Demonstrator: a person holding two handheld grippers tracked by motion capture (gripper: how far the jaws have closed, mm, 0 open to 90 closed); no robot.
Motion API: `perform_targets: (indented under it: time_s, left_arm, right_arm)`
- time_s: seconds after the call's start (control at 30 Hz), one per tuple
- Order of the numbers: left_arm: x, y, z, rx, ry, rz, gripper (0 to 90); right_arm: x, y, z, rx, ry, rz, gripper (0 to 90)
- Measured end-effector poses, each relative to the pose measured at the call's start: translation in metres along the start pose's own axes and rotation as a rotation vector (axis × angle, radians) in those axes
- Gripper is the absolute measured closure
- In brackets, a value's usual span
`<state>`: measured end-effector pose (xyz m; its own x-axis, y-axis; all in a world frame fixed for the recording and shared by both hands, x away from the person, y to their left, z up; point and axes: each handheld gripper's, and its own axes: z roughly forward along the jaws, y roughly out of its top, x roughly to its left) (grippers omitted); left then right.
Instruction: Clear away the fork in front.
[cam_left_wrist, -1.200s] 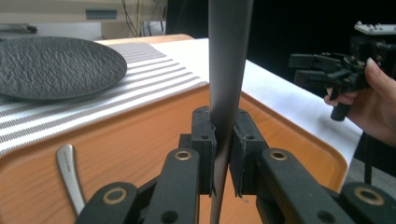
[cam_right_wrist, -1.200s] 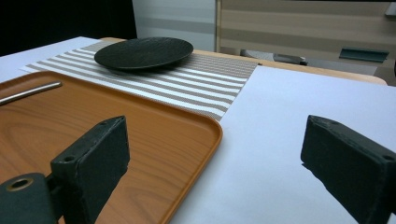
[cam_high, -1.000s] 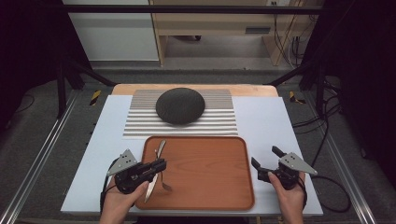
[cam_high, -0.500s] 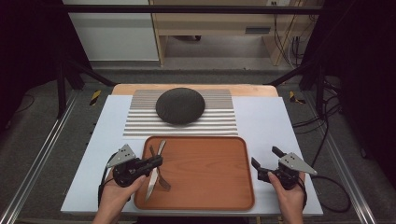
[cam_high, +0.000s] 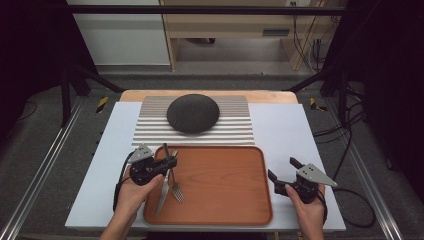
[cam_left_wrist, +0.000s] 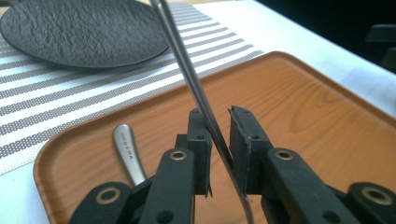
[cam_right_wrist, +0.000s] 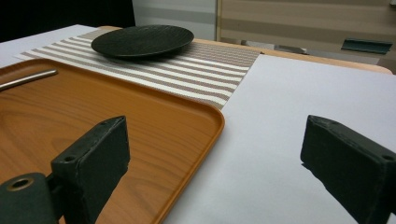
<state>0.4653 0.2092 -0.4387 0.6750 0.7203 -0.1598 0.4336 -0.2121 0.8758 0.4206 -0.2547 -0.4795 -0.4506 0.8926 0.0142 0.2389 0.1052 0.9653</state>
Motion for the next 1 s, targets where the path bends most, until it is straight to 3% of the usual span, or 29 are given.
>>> perform_targets:
  time_s: [0.17, 0.47, 0.93, 1.0]
  left_arm:
    - [0.005, -0.002, 0.012, 0.065, -0.005, 0.004, 75.0]
    - [0.003, -0.006, 0.020, 0.117, -0.015, -0.012, 74.3]
    - [0.007, -0.010, 0.022, 0.110, -0.006, -0.035, 74.4]
    - [0.008, -0.009, 0.021, 0.096, 0.015, -0.055, 68.3]
  right_arm:
    - [0.000, 0.000, 0.000, 0.001, 0.003, 0.002, 8.1]
    - [0.001, -0.001, 0.002, 0.009, 0.007, -0.003, 8.2]
    - [0.003, -0.001, 0.003, 0.016, 0.016, -0.004, 8.6]
    - [0.003, -0.001, 0.003, 0.016, 0.017, -0.005, 8.5]
